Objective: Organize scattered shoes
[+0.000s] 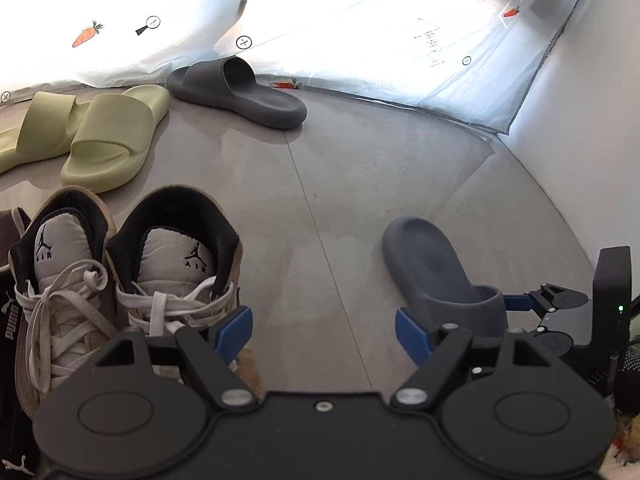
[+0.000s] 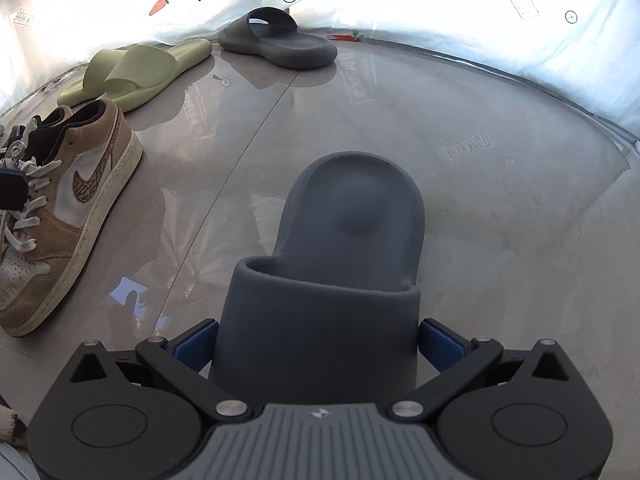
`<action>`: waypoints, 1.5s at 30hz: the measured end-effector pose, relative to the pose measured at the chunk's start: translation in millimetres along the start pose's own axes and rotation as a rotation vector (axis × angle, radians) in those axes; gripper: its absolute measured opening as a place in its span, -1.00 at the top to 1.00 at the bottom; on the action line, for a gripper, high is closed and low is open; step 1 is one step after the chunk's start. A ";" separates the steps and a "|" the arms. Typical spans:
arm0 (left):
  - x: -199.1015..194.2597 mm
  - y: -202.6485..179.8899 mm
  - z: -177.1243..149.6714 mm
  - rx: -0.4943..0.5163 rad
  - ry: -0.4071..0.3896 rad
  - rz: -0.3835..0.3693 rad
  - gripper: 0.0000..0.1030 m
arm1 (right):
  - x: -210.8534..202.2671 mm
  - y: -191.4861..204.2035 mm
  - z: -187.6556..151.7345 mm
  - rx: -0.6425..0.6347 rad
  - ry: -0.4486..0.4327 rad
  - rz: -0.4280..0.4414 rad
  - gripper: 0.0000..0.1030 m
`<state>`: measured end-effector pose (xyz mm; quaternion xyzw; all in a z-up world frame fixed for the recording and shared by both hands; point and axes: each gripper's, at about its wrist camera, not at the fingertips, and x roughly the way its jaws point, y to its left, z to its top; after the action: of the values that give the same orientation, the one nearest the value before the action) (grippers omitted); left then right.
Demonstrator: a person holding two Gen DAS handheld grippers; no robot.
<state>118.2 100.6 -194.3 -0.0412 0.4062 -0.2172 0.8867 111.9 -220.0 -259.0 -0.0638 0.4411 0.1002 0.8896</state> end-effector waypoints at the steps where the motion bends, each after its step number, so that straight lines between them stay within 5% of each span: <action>1: 1.6 -1.9 2.5 0.006 -0.001 -0.005 -0.54 | -0.3 -1.3 0.0 -0.006 0.000 0.006 -1.00; 6: 6.5 -9.4 25.7 0.055 -0.039 0.027 -0.55 | -10.7 -14.2 3.3 0.035 -0.001 0.067 -1.00; 12: 35.4 9.0 83.3 0.018 -0.088 0.163 -0.57 | -44.1 -51.3 29.1 0.288 -0.140 0.149 -1.00; 16: 79.9 27.5 131.1 -0.046 -0.083 0.228 -0.49 | -37.6 -66.5 51.9 0.355 -0.184 0.108 -1.00; 28: 256.5 67.7 265.7 -0.134 -0.099 0.387 -0.33 | 22.2 -81.9 87.1 0.486 -0.084 0.031 -1.00; 36: 295.4 93.7 281.6 -0.270 -0.099 0.502 -0.13 | 51.4 -75.9 115.0 0.393 -0.030 -0.016 -1.00; 45: 270.4 72.2 251.3 -0.194 -0.091 0.452 0.42 | 45.7 -56.3 126.2 0.365 -0.070 0.044 -1.00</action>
<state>484.7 26.6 -234.7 -0.0438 0.3835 0.0287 0.9220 249.5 -243.7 -218.0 0.1117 0.4221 0.0399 0.8988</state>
